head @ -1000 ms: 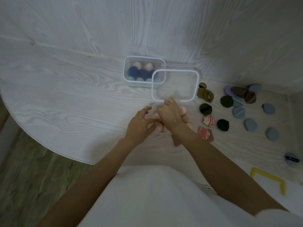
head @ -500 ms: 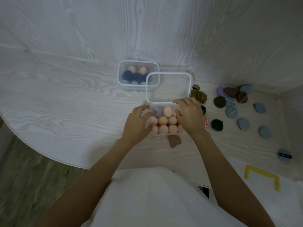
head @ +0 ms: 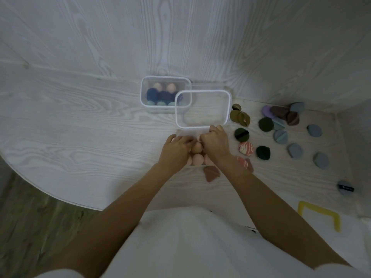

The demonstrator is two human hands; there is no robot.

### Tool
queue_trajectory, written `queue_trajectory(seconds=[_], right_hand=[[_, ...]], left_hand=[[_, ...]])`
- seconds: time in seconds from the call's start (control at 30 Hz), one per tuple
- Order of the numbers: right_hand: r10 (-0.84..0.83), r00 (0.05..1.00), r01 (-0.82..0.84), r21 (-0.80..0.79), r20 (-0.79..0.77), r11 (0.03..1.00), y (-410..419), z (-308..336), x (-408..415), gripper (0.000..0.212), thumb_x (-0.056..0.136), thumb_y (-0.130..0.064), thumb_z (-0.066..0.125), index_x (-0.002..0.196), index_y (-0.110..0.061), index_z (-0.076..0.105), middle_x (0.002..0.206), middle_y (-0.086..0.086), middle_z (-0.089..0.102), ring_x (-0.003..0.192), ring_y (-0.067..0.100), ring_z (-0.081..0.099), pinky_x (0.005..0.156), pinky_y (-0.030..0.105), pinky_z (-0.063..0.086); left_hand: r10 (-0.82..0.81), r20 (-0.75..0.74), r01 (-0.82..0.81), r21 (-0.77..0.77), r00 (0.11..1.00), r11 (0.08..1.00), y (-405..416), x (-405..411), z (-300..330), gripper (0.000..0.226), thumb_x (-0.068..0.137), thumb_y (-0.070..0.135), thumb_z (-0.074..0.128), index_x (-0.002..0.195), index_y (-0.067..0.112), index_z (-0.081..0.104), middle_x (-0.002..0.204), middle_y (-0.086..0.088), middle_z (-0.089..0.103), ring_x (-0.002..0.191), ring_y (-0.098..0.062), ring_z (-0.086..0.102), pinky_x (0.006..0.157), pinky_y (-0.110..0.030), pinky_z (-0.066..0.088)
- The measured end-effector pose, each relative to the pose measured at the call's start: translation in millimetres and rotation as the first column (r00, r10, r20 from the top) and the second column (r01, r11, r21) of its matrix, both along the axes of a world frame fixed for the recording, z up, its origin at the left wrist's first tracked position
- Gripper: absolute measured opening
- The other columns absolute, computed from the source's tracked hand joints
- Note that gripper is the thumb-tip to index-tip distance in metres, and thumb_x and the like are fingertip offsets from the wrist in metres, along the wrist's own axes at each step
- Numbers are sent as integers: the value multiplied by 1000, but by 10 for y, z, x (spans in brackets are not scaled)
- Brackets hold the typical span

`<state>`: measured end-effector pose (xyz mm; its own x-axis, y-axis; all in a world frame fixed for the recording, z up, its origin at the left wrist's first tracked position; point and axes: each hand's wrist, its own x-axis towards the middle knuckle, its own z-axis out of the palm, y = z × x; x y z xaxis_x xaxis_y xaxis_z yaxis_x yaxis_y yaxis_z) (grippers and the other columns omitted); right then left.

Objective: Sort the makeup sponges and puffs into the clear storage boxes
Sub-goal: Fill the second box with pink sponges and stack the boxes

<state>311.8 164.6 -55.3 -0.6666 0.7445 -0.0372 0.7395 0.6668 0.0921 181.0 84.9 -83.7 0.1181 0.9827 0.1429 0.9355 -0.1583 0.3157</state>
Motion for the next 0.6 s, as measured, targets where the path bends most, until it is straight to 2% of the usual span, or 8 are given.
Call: queue_trajectory(seconds=[0.07, 0.13, 0.27, 0.33, 0.4, 0.47, 0.53, 0.6], right_hand=[[48, 997, -49, 15, 55, 999, 31, 29, 57, 28, 40, -12, 80, 36, -20, 53, 35, -7, 43, 52, 16, 49, 60, 26, 17], [99, 995, -100, 10, 18, 995, 53, 69, 113, 24, 47, -12, 81, 41, -21, 59, 39, -8, 48, 58, 19, 51, 62, 26, 18], [65, 956, -95, -92, -285, 991, 144, 16, 352, 9, 76, -15, 67, 79, -17, 75, 75, 1, 70, 78, 28, 55, 74, 33, 35], [-32, 905, -59, -201, -424, 978, 155, 89, 438, 18, 82, -16, 58, 90, -13, 73, 88, 5, 71, 84, 27, 57, 76, 37, 45], [-203, 795, 79, -234, -571, 969, 140, 202, 448, 19, 86, -11, 54, 93, -10, 71, 89, 6, 71, 84, 24, 60, 74, 31, 47], [-414, 632, 299, -287, -655, 910, 227, 268, 439, 17, 88, -9, 55, 99, -10, 68, 92, 6, 68, 86, 19, 60, 73, 20, 43], [-595, 479, 426, -422, -645, 800, 373, 342, 402, 23, 89, -18, 55, 111, -13, 60, 101, 6, 62, 93, 21, 58, 82, 28, 47], [-776, 370, 359, -692, -510, 626, 531, 435, 350, 44, 89, -35, 53, 130, -20, 45, 119, 1, 53, 107, 20, 52, 98, 39, 43]], left_hand=[[6, -10, -6, -27, 1000, 1000, 3, 9, 8, 28, 73, 14, 55, 94, 19, 72, 99, 3, 72, 85, -19, 68, 94, -49, 41], [7, 5, -6, -59, 1000, 998, 19, 3, 45, 36, 76, 22, 41, 93, 21, 73, 98, 4, 72, 88, -18, 68, 97, -55, 37], [16, 77, -4, -146, 997, 989, 19, -101, 129, 36, 86, 22, 44, 117, 23, 64, 121, 5, 63, 112, -19, 57, 109, -52, 14], [6, 144, 4, -70, 990, 998, 20, -188, 198, 40, 84, 24, 42, 118, 20, 63, 121, 1, 64, 111, -21, 58, 107, -47, 24], [37, 243, -61, 91, 969, 994, 17, -250, 281, 38, 80, 21, 39, 105, 17, 68, 107, 0, 69, 93, -22, 64, 88, -35, 43], [194, 405, -266, 129, 894, 955, 61, -303, 359, 25, 80, 12, 48, 95, 17, 67, 97, 2, 67, 79, -17, 63, 68, -26, 46], [356, 525, -440, 40, 773, 897, 180, -348, 404, 20, 81, 7, 55, 98, 15, 62, 100, 0, 63, 81, -14, 60, 67, -30, 49], [456, 592, -466, -149, 665, 872, 337, -379, 491, 30, 84, 12, 59, 114, 13, 56, 110, -2, 58, 89, -16, 59, 76, -33, 51]])
